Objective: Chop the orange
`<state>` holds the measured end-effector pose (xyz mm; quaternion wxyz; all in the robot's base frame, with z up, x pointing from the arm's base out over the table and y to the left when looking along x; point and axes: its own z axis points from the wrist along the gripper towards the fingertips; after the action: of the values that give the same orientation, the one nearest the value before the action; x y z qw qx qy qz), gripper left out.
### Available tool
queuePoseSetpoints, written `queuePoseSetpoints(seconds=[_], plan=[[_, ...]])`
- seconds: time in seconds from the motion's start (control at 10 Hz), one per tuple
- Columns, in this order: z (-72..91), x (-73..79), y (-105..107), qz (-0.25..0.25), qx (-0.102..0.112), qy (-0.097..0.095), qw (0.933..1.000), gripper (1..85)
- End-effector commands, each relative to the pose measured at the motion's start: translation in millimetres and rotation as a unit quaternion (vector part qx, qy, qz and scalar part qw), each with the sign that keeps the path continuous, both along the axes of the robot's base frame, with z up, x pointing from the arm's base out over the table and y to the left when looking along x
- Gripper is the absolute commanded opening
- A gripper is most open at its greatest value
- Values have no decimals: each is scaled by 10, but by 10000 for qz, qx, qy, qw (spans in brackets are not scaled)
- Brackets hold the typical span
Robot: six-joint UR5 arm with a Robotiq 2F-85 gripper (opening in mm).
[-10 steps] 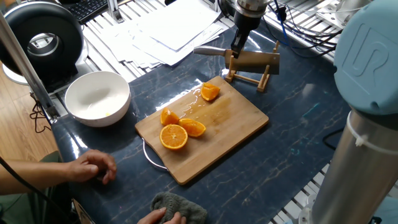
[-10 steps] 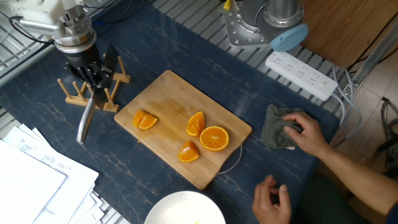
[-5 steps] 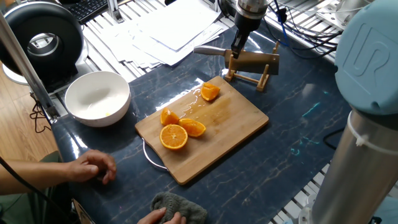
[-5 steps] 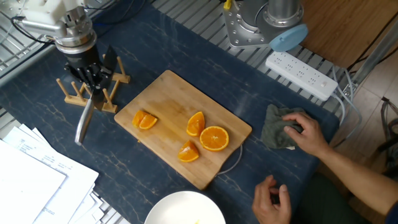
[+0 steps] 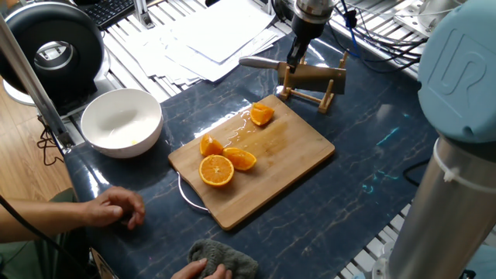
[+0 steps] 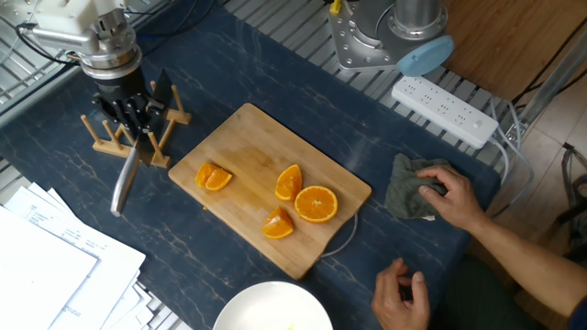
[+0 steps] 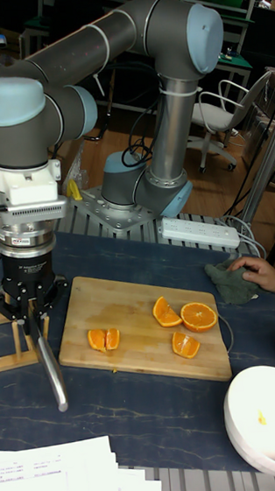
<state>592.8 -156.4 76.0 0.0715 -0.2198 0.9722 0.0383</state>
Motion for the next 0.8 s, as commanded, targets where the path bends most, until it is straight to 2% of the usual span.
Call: queuePoseSetpoints(seconds=[0.0,0.3,0.5,0.7], plan=[[23,-33,-52,88,-31,42,9999,230],[15,-140,-54,194,16,247,9995,230],[2,-165,0,188,134,307,9993,237],[8,-191,66,178,298,360,9987,283]])
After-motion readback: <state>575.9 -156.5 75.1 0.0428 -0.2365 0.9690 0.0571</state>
